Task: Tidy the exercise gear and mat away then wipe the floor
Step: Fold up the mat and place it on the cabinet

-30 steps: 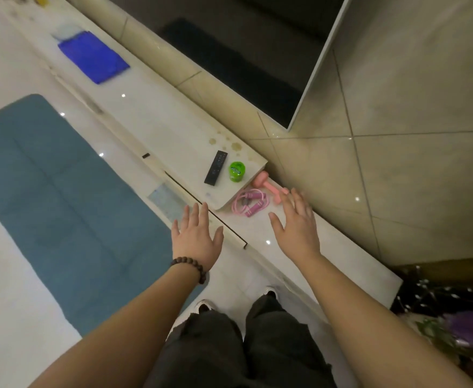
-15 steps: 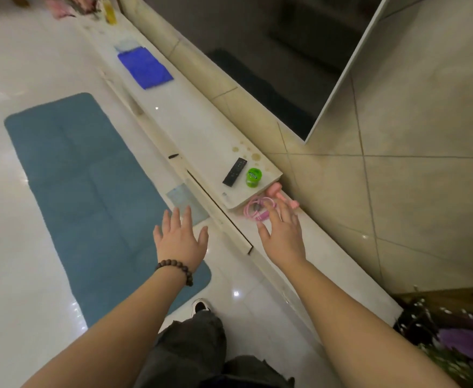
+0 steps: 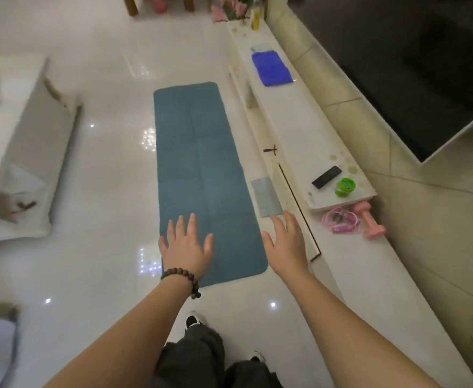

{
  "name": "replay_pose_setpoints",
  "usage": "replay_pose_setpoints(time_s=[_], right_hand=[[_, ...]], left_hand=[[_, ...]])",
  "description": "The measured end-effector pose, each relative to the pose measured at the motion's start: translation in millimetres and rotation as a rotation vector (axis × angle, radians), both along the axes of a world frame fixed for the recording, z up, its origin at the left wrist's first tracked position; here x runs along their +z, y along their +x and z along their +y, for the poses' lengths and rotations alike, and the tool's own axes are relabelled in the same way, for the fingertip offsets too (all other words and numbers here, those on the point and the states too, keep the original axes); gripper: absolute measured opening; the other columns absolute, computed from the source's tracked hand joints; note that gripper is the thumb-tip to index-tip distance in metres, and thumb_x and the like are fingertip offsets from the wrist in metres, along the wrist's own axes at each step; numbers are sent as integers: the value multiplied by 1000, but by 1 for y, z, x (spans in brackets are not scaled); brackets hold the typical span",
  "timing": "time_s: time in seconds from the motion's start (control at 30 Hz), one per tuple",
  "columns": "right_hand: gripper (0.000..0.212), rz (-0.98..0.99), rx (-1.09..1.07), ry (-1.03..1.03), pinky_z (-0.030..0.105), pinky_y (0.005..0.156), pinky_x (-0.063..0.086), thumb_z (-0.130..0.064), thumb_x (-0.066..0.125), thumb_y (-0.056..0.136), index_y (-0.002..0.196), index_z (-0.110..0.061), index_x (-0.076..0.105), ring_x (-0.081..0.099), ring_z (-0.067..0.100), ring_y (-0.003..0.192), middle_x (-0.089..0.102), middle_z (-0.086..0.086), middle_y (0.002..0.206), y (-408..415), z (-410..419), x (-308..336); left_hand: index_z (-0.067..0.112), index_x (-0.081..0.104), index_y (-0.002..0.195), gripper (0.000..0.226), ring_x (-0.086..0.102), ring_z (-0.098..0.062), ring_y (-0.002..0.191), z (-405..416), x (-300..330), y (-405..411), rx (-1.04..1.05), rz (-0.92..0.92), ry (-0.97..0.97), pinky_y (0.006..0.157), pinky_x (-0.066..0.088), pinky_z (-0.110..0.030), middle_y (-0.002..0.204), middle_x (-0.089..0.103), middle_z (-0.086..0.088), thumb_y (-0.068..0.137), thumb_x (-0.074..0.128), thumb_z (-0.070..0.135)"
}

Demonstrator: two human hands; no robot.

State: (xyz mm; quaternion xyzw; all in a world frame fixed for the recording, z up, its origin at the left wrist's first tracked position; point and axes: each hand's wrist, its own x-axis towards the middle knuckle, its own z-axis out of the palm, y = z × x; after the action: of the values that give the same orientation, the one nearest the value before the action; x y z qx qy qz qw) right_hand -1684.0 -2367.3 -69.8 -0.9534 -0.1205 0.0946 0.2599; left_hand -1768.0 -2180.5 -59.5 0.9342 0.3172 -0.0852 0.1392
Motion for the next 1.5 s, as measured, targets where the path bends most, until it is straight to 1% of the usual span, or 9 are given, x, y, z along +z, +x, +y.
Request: replay_pose_setpoints(time_s=[0.17,0.3,0.5,0.67,0.87,1.07,1.23,1.4,1.5], right_hand=[[49,-7,115,25,39,116,19,-36,45,97,142,-19,39,15,25,144,20,9,155,-17,83,11],[49,-23,181,-4,41,118,16,-36,43,97,143,-18,37,9,24,145,17,8,157,-34,163,10],[48,-5,207,-3,38,119,12,-35,42,98,142,-17,37,7,22,146,18,7,157,-88,321,0],[49,-15,231,-18,40,118,12,-34,41,99,143,-16,35,6,23,146,17,9,157,-129,454,5],[48,3,236,-36,39,119,9,-35,39,100,144,-19,33,2,21,146,13,6,158,-145,551,10],[48,-1,215,-101,38,119,8,-34,39,100,144,-19,32,3,22,146,13,8,158,-126,607,3],[48,0,168,-89,39,119,8,-34,40,99,144,-18,33,3,22,146,14,8,158,-85,660,-12],[47,-5,129,-58,39,119,9,-32,41,99,143,-17,34,4,23,146,16,9,157,-24,717,-38],[48,-7,66,-80,38,119,8,-33,40,99,145,-18,33,2,22,146,13,8,158,31,747,-50]], left_hand=[[26,10,153,65,1,-24,148,71,12,-37,143,-55,-2,117,9,-49,161,11,-2,97,29,53],[25,11,153,65,0,-24,148,147,11,-67,201,-79,18,118,9,-50,161,11,-3,97,29,52],[24,6,154,64,-4,-23,148,301,2,-125,199,-69,46,119,6,-50,161,7,-3,98,25,51],[24,6,153,65,-4,-20,148,423,7,-182,183,-51,46,119,5,-49,161,7,-2,98,25,51],[23,6,153,65,-3,-21,148,525,9,-210,198,-42,10,119,6,-48,161,7,-2,98,26,51],[24,7,153,65,-4,-23,148,591,2,-183,182,-41,-22,118,9,-49,161,8,-3,98,25,52],[24,5,154,65,-5,-22,148,649,-8,-134,119,-37,-22,119,6,-49,162,6,-3,98,24,52],[23,5,154,66,-2,-23,148,711,-22,-50,35,-52,19,119,7,-49,161,8,-3,98,26,52],[24,2,153,67,-5,-24,148,749,-26,22,-58,-26,19,119,5,-50,162,4,-3,98,25,52]])
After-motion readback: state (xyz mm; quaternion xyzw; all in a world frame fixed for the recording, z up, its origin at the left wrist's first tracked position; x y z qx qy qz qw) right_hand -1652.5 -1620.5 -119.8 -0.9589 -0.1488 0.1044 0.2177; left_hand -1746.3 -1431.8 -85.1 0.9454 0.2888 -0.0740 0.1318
